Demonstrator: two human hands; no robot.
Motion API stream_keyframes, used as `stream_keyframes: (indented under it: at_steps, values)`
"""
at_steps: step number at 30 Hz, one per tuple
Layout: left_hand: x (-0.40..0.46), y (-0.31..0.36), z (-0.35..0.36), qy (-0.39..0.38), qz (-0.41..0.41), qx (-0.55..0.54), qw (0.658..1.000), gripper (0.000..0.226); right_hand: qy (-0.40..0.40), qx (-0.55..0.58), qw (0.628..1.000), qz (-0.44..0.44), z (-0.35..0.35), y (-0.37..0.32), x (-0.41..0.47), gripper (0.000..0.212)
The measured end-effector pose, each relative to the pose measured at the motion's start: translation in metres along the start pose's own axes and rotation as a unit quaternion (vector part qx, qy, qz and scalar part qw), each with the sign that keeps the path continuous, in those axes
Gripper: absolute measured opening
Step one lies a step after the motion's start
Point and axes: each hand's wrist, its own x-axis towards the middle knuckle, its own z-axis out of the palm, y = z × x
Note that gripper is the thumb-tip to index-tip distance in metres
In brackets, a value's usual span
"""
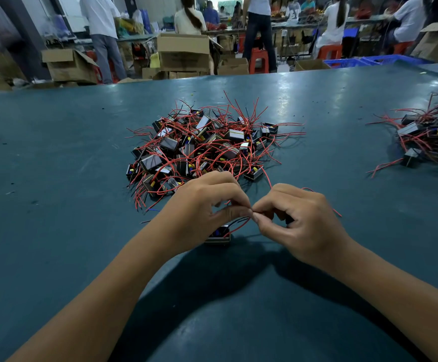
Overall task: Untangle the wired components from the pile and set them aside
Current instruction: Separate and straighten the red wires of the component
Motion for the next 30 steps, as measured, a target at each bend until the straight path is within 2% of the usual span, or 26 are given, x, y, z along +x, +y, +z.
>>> stream_keyframes:
  at_steps: [4, 8, 10, 13, 15, 16, 18, 20, 21, 22, 25, 30]
  values:
    - [-0.001, 0.005, 0.001, -0.024, -0.073, -0.073, 0.994, 0.011, 0.009, -0.019, 1.000, -0.009, 0.000, 0.001, 0.000, 0.004]
    - [-0.002, 0.006, 0.002, -0.063, -0.188, -0.173, 0.965, 0.018, 0.014, -0.037, 0.999, -0.016, 0.000, 0.000, 0.000, 0.005]
    - [-0.001, 0.007, 0.004, -0.050, -0.255, -0.243, 0.934, 0.023, 0.019, -0.039, 0.999, -0.021, 0.001, 0.000, 0.000, 0.005]
    - [-0.001, 0.010, 0.010, -0.043, -0.355, -0.381, 0.853, 0.018, 0.021, -0.051, 0.998, -0.035, 0.002, -0.001, 0.000, 0.007]
    - [-0.002, 0.011, 0.013, -0.051, -0.378, -0.416, 0.825, 0.016, 0.019, -0.049, 0.998, -0.033, 0.002, 0.000, 0.000, 0.008]
    - [-0.001, 0.011, 0.013, -0.051, -0.373, -0.406, 0.833, 0.020, 0.018, -0.044, 0.998, -0.028, 0.002, 0.000, 0.000, 0.008]
    - [-0.001, 0.009, 0.010, -0.035, -0.326, -0.328, 0.886, 0.025, 0.018, -0.034, 0.999, -0.015, 0.001, 0.001, 0.000, 0.009]
    - [-0.001, 0.006, 0.004, -0.003, -0.237, -0.219, 0.947, 0.013, 0.019, -0.028, 0.999, -0.006, 0.001, 0.002, 0.000, 0.010]
    - [-0.001, 0.005, 0.000, 0.003, -0.189, -0.176, 0.966, 0.005, 0.019, -0.026, 0.999, -0.002, 0.001, 0.002, -0.001, 0.010]
    - [-0.001, 0.005, -0.003, 0.006, -0.144, -0.129, 0.981, 0.007, 0.019, -0.024, 1.000, 0.000, 0.001, 0.002, -0.001, 0.010]
    - [-0.001, 0.003, -0.005, 0.003, -0.055, -0.044, 0.998, 0.015, 0.020, -0.016, 1.000, 0.002, 0.001, 0.002, -0.001, 0.009]
    - [-0.001, -0.002, -0.001, 0.002, -0.012, 0.007, 1.000, 0.015, 0.018, -0.011, 1.000, -0.001, 0.001, 0.002, -0.002, 0.008]
